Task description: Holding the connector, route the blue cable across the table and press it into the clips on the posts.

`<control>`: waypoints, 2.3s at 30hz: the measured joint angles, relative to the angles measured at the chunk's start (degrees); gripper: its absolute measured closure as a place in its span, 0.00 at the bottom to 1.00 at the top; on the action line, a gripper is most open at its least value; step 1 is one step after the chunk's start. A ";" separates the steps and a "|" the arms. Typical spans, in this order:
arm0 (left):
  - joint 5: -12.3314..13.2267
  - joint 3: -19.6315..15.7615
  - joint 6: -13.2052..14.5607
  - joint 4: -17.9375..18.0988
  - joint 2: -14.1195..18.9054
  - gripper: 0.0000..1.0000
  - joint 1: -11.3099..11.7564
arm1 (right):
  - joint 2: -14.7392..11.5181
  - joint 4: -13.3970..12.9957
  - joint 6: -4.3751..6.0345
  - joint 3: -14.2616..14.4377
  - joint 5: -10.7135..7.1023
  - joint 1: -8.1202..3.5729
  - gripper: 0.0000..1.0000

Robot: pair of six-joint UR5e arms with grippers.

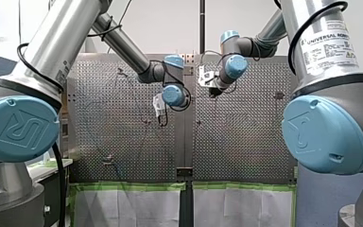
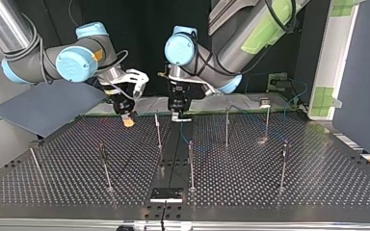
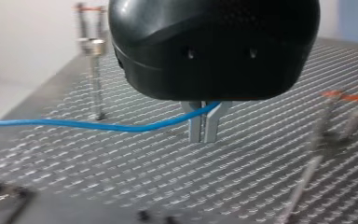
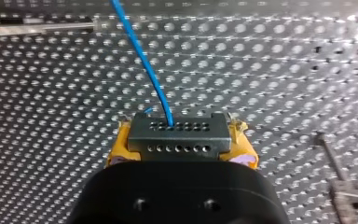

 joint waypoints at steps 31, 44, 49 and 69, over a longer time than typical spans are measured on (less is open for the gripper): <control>5.26 -8.69 -1.83 7.81 -6.62 1.00 0.36 | 5.19 -16.40 2.09 10.90 0.15 -0.65 1.00; 5.54 -2.65 -3.18 6.21 -9.56 1.00 0.68 | 5.50 -19.07 0.48 10.98 0.23 -2.05 1.00; 5.57 -2.24 -3.41 6.22 -9.57 1.00 0.70 | 5.79 -19.10 -0.35 11.48 0.07 -2.91 1.00; 8.64 3.03 -4.63 4.45 -13.22 1.00 2.34 | 9.58 -23.25 2.36 11.16 -6.04 -6.32 1.00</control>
